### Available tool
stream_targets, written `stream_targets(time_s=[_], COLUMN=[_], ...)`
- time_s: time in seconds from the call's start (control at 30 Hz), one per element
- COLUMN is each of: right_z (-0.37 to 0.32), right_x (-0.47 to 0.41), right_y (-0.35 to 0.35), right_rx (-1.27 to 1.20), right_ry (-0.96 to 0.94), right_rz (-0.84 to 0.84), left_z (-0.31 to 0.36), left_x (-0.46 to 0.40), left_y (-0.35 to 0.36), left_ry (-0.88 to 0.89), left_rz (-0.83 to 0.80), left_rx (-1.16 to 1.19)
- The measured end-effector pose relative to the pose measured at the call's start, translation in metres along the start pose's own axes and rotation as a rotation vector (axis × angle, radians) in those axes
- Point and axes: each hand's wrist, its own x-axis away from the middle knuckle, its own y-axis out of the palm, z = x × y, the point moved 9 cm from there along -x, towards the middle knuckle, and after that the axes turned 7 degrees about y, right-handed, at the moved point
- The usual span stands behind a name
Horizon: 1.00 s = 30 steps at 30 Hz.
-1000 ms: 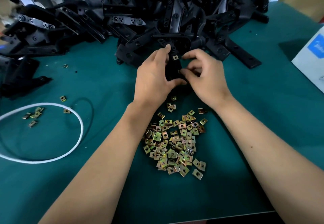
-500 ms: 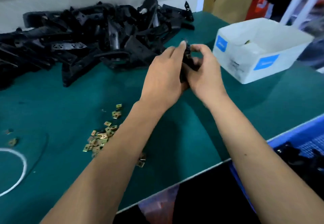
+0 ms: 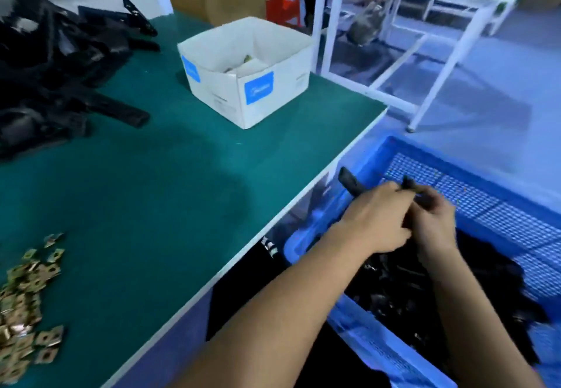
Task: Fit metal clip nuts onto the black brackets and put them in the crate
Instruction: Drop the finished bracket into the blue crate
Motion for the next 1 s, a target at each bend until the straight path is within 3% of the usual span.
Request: stream_targets(time_s=[0.1, 0.23, 0.4, 0.5, 0.63, 0.73, 0.83, 1.0], right_z=[0.102, 0.207, 0.212, 0.161, 0.042, -0.048, -0.119, -0.181], right_x=[0.000, 0.029, 0.038, 0.026, 0.018, 0.034, 0.062, 0.112], right_y=[-0.024, -0.049, -0.049, -0.033, 0.012, 0.040, 0.081, 0.187], right_rx=[0.146, 0.226, 0.585, 0.626, 0.577, 0.493, 0.447, 0.472], right_ry=[0.269, 0.677, 0.696, 0.444, -0.136, -0.452, -0.689, -0.842], right_rz=[0.086, 0.176, 0.158, 0.212, 0.181, 0.206, 0.151, -0.056], left_z=[-0.037, -0.074, -0.077, -0.058, -0.028, -0.020, -0.030, -0.085], left_x=[0.020, 0.054, 0.046, 0.025, 0.003, 0.002, 0.025, 0.110], left_y=[0.070, 0.118, 0.097, 0.057, -0.012, -0.066, -0.124, -0.208], left_ry=[-0.154, -0.330, -0.319, -0.231, -0.079, -0.003, 0.024, -0.125], left_rz=[-0.163, -0.264, -0.160, -0.040, 0.191, 0.361, 0.561, 0.839], left_rx=[0.117, 0.157, 0.163, 0.145, 0.137, 0.164, 0.229, 0.209])
